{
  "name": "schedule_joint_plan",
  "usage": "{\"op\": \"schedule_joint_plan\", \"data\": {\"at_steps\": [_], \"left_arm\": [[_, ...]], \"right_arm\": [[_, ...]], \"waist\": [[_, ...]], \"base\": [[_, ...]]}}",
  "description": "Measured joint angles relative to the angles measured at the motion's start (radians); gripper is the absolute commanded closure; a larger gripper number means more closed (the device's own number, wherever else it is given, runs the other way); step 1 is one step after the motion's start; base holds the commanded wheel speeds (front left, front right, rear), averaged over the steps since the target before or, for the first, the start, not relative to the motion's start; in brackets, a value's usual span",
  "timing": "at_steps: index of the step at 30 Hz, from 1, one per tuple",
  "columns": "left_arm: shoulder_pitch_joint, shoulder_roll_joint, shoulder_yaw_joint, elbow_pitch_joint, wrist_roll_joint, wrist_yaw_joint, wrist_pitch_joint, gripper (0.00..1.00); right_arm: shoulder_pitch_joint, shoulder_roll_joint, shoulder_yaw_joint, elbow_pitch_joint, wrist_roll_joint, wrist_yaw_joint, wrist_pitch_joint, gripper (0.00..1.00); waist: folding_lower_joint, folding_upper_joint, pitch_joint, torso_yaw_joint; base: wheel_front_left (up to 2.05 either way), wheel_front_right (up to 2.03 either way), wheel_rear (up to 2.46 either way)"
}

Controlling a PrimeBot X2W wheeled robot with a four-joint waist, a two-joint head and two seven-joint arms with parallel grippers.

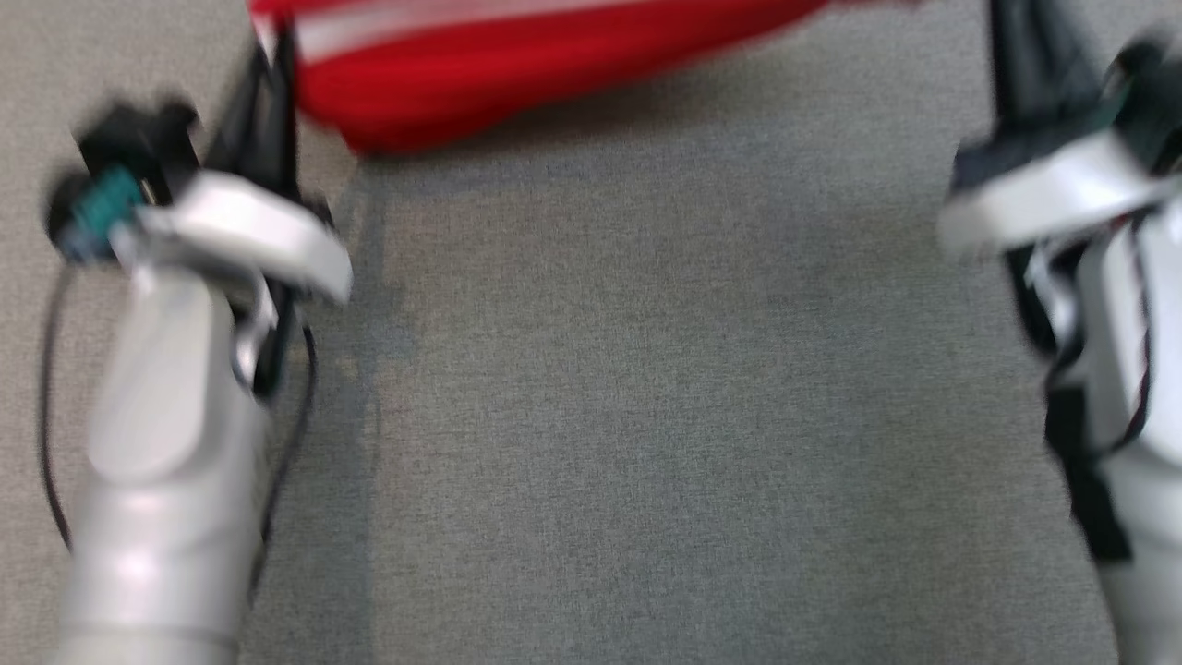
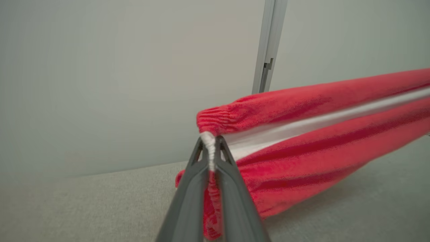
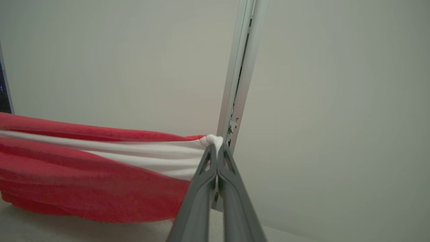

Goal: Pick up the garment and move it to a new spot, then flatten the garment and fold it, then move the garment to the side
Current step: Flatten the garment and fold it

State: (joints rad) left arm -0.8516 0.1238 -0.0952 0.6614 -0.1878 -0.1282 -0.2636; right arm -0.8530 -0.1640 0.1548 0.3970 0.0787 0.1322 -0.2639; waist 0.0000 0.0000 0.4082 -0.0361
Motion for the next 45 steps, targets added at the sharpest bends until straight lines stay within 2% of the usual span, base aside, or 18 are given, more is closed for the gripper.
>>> {"op": "schedule_joint_plan", "data": {"at_steps": [4,9,17,23,30,36,41,45], "left_arm": [[0.211,-0.038,0.008,0.056,-0.036,-0.002,0.0,1.0],[0.401,-0.061,0.006,0.059,-0.058,-0.003,0.0,1.0],[0.626,-0.081,0.003,0.028,-0.085,-0.004,0.0,1.0],[0.783,-0.08,0.026,-0.011,-0.096,-0.004,0.0,1.0],[0.888,-0.077,0.019,-0.066,-0.102,-0.003,0.0,1.0],[0.911,-0.076,-0.037,-0.094,-0.099,-0.003,0.0,1.0],[0.875,-0.076,-0.13,-0.107,-0.12,-0.003,0.0,1.0],[0.756,-0.073,-0.166,-0.111,-0.132,-0.003,0.0,1.0]], "right_arm": [[0.246,-0.003,0.044,-0.006,0.031,0.0,0.0,1.0],[0.458,0.006,0.059,-0.001,0.073,0.0,0.0,1.0],[0.679,0.049,-0.008,-0.027,0.121,0.0,0.001,1.0],[0.806,0.069,0.025,-0.043,0.108,0.0,0.001,1.0],[0.891,0.056,0.058,-0.069,0.109,0.0,0.001,1.0],[0.91,0.047,0.051,-0.094,0.112,-0.001,0.001,1.0],[0.82,0.037,0.048,-0.086,0.102,-0.001,0.001,1.0],[0.693,0.02,0.049,-0.042,0.081,-0.001,0.001,1.0]], "waist": [[0.0,0.0,-0.053,0.0],[0.0,0.0,-0.125,0.002],[0.0,0.0,-0.25,0.009],[0.0,0.0001,-0.359,0.006],[0.0,0.0001,-0.442,0.005],[0.0,0.0,-0.452,0.022],[0.0,0.0,-0.427,0.046],[0.0,0.0,-0.388,0.078]], "base": [[0.0,0.0,0.0],[0.0,0.0,0.0],[0.0,0.0,0.0],[0.0,0.0,0.0],[0.0,0.0,0.0],[0.0,0.0,0.0],[0.0,0.0,0.0],[0.0,0.0,0.0]]}}
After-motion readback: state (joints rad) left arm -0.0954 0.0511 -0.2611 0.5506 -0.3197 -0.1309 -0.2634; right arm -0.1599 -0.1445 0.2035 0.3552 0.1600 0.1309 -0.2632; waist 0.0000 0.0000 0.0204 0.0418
